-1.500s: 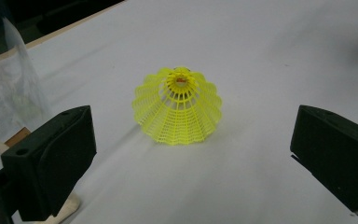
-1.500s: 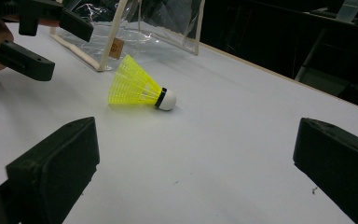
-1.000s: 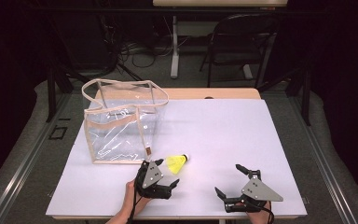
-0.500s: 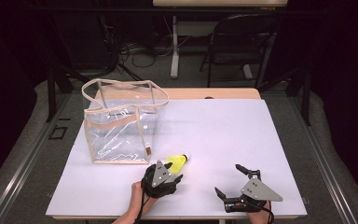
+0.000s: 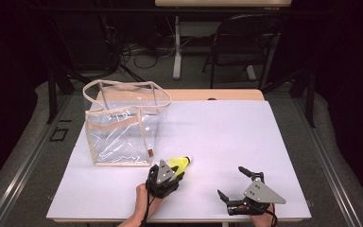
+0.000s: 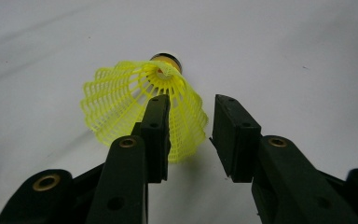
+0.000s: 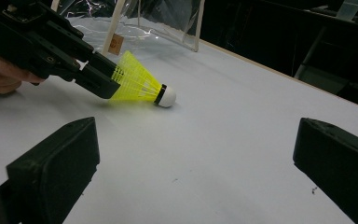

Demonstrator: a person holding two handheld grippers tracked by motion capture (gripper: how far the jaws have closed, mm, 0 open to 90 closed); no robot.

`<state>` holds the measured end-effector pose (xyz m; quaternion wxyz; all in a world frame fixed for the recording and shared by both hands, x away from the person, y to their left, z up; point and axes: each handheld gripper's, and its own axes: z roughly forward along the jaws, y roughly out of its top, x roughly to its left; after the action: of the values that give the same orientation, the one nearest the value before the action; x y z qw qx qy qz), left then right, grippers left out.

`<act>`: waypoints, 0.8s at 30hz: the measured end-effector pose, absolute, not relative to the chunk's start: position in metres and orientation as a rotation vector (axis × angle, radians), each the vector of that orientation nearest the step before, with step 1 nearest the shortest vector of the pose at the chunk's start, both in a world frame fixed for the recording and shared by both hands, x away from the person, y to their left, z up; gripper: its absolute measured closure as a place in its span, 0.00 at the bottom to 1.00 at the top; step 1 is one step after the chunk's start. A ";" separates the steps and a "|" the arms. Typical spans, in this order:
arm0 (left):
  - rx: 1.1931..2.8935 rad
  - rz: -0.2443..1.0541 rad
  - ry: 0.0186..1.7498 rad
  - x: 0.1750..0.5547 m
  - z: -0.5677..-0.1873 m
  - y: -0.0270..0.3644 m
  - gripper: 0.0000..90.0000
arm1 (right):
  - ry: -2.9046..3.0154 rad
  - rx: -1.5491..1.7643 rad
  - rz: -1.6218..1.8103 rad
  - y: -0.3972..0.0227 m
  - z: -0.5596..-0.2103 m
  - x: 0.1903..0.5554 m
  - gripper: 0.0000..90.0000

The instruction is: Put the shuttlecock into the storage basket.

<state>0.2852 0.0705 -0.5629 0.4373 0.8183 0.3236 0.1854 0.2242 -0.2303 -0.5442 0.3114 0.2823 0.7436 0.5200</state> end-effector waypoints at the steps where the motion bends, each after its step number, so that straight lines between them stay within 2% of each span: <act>1: 2.034 0.461 0.805 0.286 -0.563 0.070 0.75 | 1.963 0.745 1.373 -0.230 -0.544 0.224 0.00; 11: 2.008 0.461 0.824 0.286 -0.563 0.072 0.97 | 1.967 0.742 1.368 -0.230 -0.544 0.224 0.00; 24: 1.928 0.494 0.864 0.283 -0.562 0.078 1.00 | 1.971 0.740 1.366 -0.229 -0.545 0.224 0.00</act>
<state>0.2835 0.0776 -0.5623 0.4669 0.7858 0.3521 0.2014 0.2245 -0.2295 -0.5447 0.3107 0.2804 0.7465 0.5172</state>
